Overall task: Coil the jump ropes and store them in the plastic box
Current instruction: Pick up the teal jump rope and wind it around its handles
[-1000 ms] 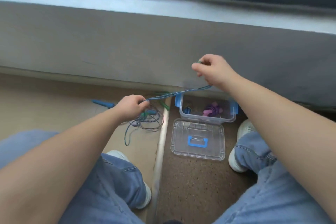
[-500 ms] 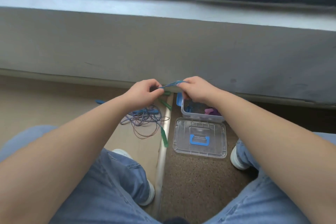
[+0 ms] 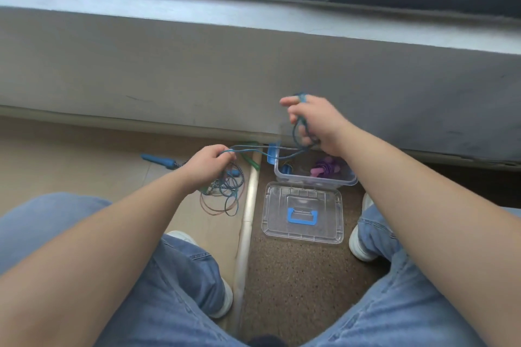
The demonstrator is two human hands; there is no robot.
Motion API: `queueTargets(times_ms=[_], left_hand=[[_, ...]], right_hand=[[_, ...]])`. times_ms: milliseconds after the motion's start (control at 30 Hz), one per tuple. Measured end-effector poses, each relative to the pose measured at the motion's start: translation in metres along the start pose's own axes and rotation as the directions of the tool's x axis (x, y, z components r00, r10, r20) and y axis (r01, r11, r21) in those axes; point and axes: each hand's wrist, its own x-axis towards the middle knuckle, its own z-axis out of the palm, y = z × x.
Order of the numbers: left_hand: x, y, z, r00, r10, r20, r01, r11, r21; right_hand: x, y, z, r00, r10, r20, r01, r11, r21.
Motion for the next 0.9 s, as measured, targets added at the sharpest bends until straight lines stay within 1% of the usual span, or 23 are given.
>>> queueTargets(times_ms=[33,67,100,133,167,200,233,267,333,400,433,467,500,533,567,600,633,667,700,767,800,833,900], left_hand=[[0.000,0.004,-0.001,1.000,0.011,-0.015,-0.012,0.999,-0.035],[0.000,0.007,-0.002,1.000,0.026,-0.016,-0.027,0.998,-0.050],[-0.001,0.009,-0.003,0.999,0.038,0.000,-0.038,0.998,-0.056],[-0.001,0.010,-0.004,0.998,0.045,0.031,-0.044,0.998,-0.054],[-0.001,0.011,-0.005,0.996,0.051,0.072,-0.048,0.998,-0.043],[-0.002,0.010,-0.007,0.992,0.056,0.114,-0.055,0.998,-0.005],[-0.002,0.009,-0.008,0.987,0.057,0.151,-0.067,0.996,0.064],[-0.003,0.008,-0.010,0.981,0.055,0.184,-0.085,0.984,0.159],[-0.005,0.006,-0.012,0.975,0.053,0.217,-0.114,0.954,0.278],[-0.008,0.009,-0.011,0.980,0.061,0.190,-0.106,0.966,0.237],[-0.008,0.011,-0.010,0.986,0.063,0.156,-0.092,0.978,0.187],[-0.008,0.014,-0.008,0.992,0.047,0.115,-0.062,0.990,0.123],[-0.008,0.018,-0.007,0.996,0.010,0.084,-0.012,1.000,0.017],[-0.007,0.022,-0.005,0.996,-0.056,0.072,0.065,0.989,-0.136],[-0.005,0.026,-0.005,0.986,-0.135,0.093,0.158,0.934,-0.322],[-0.006,0.029,-0.005,0.970,-0.197,0.145,0.243,0.836,-0.493],[-0.005,0.031,-0.006,0.955,-0.220,0.199,0.296,0.732,-0.613],[-0.005,0.033,-0.006,0.948,-0.217,0.233,0.319,0.670,-0.671],[-0.006,0.034,-0.006,0.946,-0.208,0.250,0.325,0.645,-0.691],[-0.007,0.038,-0.004,0.948,-0.188,0.256,0.316,0.638,-0.702],[-0.009,0.040,-0.003,0.952,-0.168,0.257,0.304,0.632,-0.713],[-0.009,0.041,-0.001,0.955,-0.144,0.258,0.291,0.616,-0.732],[-0.010,0.043,0.003,0.957,-0.106,0.271,0.282,0.573,-0.770]], right_hand=[[-0.002,0.005,0.002,0.997,-0.056,0.046,0.067,0.953,-0.295],[-0.004,0.010,0.003,0.988,-0.081,0.134,0.143,0.814,-0.563],[-0.008,0.014,0.005,0.971,-0.056,0.232,0.218,0.611,-0.761],[-0.013,0.016,0.008,0.956,0.006,0.294,0.265,0.418,-0.869],[-0.017,0.018,0.010,0.946,0.072,0.317,0.283,0.296,-0.912],[-0.019,0.019,0.010,0.946,0.110,0.304,0.272,0.238,-0.932],[-0.019,0.020,0.009,0.955,0.113,0.273,0.241,0.235,-0.942],[-0.018,0.021,0.006,0.968,0.089,0.235,0.203,0.273,-0.940],[-0.015,0.021,-0.002,0.991,0.005,0.132,0.118,0.415,-0.902],[-0.009,0.024,-0.010,1.000,-0.013,0.002,0.010,0.585,-0.811],[-0.006,0.027,-0.013,0.998,0.005,-0.064,-0.048,0.710,-0.703],[-0.005,0.028,-0.015,0.992,0.041,-0.118,-0.098,0.839,-0.535],[-0.004,0.030,-0.016,0.983,0.079,-0.164,-0.135,0.921,-0.365],[-0.002,0.033,-0.017,0.975,0.098,-0.200,-0.151,0.950,-0.274],[0.000,0.036,-0.018,0.968,0.098,-0.229,-0.165,0.941,-0.295],[-0.001,0.036,-0.017,0.965,0.108,-0.237,-0.194,0.906,-0.376],[-0.003,0.036,-0.014,0.961,0.140,-0.237,-0.240,0.849,-0.472],[-0.007,0.036,-0.010,0.952,0.200,-0.230,-0.296,0.789,-0.538],[-0.011,0.035,-0.006,0.943,0.258,-0.209,-0.332,0.746,-0.577],[-0.019,0.034,0.006,0.940,0.328,-0.097,-0.314,0.713,-0.627],[-0.023,0.033,0.014,0.938,0.347,-0.003,-0.276,0.740,-0.614],[-0.026,0.033,0.022,0.928,0.356,0.109,-0.240,0.797,-0.554],[-0.032,0.034,0.040,0.882,0.333,0.332,-0.212,0.912,-0.352]])
